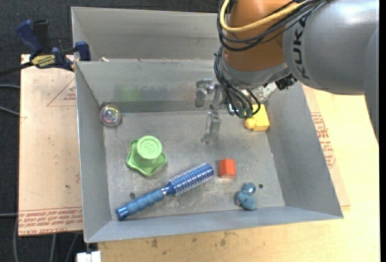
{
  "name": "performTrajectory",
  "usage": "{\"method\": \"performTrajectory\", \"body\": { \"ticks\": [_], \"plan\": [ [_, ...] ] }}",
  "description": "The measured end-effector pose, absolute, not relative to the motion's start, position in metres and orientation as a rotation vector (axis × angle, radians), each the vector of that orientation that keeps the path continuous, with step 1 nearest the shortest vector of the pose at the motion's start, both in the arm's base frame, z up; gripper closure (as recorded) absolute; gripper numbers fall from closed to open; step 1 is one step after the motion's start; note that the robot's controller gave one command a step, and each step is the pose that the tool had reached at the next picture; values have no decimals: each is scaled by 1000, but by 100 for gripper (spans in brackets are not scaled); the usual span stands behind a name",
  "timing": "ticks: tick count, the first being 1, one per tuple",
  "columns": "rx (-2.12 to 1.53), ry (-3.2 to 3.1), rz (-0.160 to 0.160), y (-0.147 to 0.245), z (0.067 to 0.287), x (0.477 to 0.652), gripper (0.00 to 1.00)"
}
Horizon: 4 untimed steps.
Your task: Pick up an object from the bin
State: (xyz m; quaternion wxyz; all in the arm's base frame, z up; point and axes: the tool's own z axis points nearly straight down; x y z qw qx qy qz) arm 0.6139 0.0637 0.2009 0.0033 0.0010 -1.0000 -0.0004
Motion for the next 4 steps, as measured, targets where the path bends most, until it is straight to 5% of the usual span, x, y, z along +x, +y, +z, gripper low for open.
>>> {"method": "performTrajectory", "body": {
  "ticks": [1, 2, 3, 4],
  "plan": [
    [529, -3091, -2, 87, 67, 524, 0],
    [774, -3048, -1, 90, 100, 520, 0],
    [794, -3041, -1, 83, 100, 520, 0],
    [836, -3026, -4, 90, 68, 519, 0]
  ]
}}
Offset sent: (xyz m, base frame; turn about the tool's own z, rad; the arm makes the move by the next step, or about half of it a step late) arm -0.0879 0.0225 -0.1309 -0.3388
